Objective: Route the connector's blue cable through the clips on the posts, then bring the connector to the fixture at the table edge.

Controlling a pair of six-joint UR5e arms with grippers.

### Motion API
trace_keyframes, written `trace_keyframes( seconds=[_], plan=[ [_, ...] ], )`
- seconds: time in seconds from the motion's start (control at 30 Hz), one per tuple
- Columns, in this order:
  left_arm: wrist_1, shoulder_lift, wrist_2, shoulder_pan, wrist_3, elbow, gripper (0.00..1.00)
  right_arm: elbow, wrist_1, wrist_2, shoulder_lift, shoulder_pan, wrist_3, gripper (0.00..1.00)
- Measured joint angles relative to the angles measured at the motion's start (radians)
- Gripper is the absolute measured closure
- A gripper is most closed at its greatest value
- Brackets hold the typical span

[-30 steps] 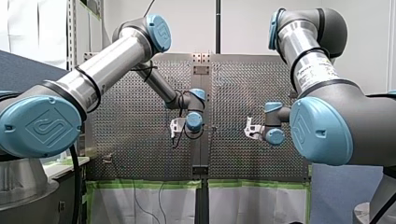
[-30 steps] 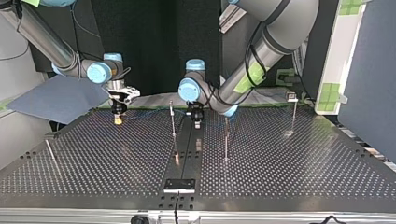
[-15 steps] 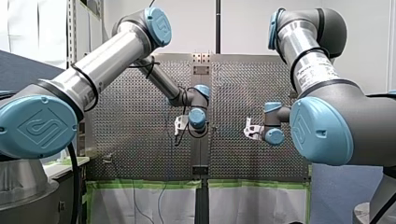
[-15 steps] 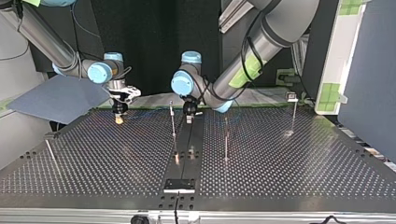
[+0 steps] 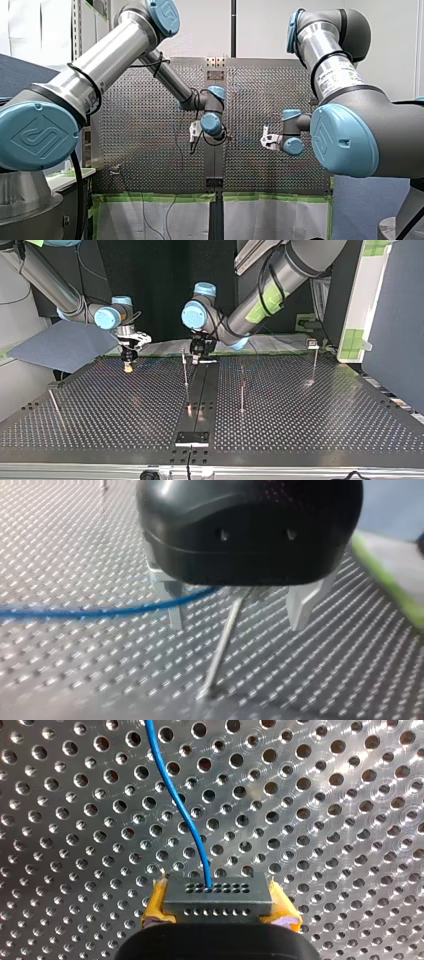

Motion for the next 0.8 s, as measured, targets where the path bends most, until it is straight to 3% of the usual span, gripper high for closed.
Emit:
trace_keyframes(
  seconds=[0.33, 0.8],
  plan=[
    [-0.009, 0.001, 0.017, -0.025, 0.002, -0.062, 0.00, 0.000, 0.004, 0.000, 0.000, 0.002, 0.000, 1.00],
    [0.033, 0.001, 0.017, -0.033, 0.000, -0.066, 0.00, 0.000, 0.010, 0.000, 0.001, 0.005, 0.000, 1.00]
  ],
)
